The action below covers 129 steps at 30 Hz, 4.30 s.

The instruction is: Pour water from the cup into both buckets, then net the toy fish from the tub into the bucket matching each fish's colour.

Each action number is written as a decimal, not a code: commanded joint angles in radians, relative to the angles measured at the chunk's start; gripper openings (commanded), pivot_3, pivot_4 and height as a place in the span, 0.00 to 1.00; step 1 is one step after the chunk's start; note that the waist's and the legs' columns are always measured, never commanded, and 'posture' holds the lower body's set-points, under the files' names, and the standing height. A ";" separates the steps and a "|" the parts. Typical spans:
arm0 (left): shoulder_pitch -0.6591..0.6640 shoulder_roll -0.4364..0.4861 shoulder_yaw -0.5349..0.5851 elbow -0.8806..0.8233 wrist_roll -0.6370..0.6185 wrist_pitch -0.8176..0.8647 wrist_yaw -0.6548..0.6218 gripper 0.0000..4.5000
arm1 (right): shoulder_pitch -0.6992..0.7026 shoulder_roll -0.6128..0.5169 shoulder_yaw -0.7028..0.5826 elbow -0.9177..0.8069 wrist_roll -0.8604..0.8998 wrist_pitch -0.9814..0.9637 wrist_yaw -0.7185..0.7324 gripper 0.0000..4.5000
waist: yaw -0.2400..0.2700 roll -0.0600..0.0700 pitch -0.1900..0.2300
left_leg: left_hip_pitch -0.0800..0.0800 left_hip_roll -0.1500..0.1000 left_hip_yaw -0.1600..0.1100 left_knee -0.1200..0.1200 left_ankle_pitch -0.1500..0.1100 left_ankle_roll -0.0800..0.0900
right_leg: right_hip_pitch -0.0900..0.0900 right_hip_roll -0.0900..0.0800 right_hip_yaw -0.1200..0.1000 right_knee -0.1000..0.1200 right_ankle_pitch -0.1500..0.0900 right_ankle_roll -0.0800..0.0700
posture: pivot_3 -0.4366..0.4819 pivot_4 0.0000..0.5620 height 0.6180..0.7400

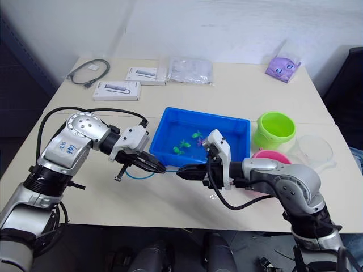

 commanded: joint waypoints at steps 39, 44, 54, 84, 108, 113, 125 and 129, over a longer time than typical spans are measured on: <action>0.453 0.047 0.480 -0.053 -0.185 -0.102 0.263 0.98 | -0.052 -0.397 0.002 0.544 -0.969 -1.385 0.575 0.00 | -0.006 0.001 0.000 | 0.005 0.001 0.002 0.000 0.000 -0.003 | 0.002 -0.001 0.002 0.001 0.000 0.000 | 0.48 0.27 1.00; 0.455 0.051 0.488 -0.069 -0.197 -0.090 0.270 0.98 | -0.100 -0.371 0.058 0.610 -1.053 -1.397 0.557 0.00 | -0.002 0.001 0.000 | 0.004 0.000 0.001 0.000 0.000 -0.003 | 0.002 -0.002 0.001 0.001 0.000 0.000 | 0.48 0.27 1.00; 0.499 0.054 0.512 -0.111 -0.219 -0.074 0.299 0.98 | -0.133 -0.369 0.018 0.701 -1.113 -1.463 0.437 0.00 | -0.006 0.001 0.000 | 0.004 0.000 0.002 0.000 0.000 -0.003 | 0.002 -0.002 0.001 0.001 0.000 0.000 | 0.48 0.27 1.00; 0.418 -0.011 0.445 -0.045 -0.212 -0.105 0.294 0.98 | -0.013 -0.493 -0.012 0.358 -1.060 -1.193 0.537 0.00 | -0.001 0.002 0.001 | 0.004 0.000 0.001 0.000 0.000 -0.003 | 0.002 -0.001 0.001 0.002 0.000 0.000 | 0.48 0.27 1.00; 0.394 0.005 0.435 -0.024 -0.194 -0.128 0.264 0.98 | -0.037 -0.397 0.088 0.517 -1.125 -1.236 0.569 0.00 | -0.004 0.002 0.001 | 0.005 0.000 0.002 0.001 0.000 -0.003 | 0.002 -0.001 0.001 0.002 0.000 0.000 | 0.48 0.27 1.00; 0.392 0.001 0.430 -0.034 -0.194 -0.128 0.263 0.98 | -0.034 -0.312 0.083 0.484 -1.060 -1.041 0.569 0.00 | -0.005 0.002 0.001 | 0.006 0.001 0.002 0.001 0.000 -0.003 | 0.003 0.000 0.001 0.002 0.000 0.000 | 0.48 0.27 1.00; 0.385 0.006 0.434 -0.022 -0.180 -0.148 0.270 0.98 | -0.053 -0.303 -0.043 0.394 -0.862 -0.725 0.586 0.00 | -0.002 0.002 0.001 | 0.005 0.000 0.001 0.001 0.000 -0.004 | 0.003 -0.001 0.000 0.002 0.000 0.000 | 0.48 0.27 1.00; 0.376 0.005 0.434 -0.009 -0.175 -0.155 0.267 0.98 | -0.022 -0.333 -0.099 0.360 -0.812 -0.702 0.589 0.00 | -0.002 0.002 0.001 | 0.005 0.000 0.001 0.001 0.000 -0.004 | 0.003 -0.001 0.000 0.002 0.000 0.000 | 0.48 0.27 1.00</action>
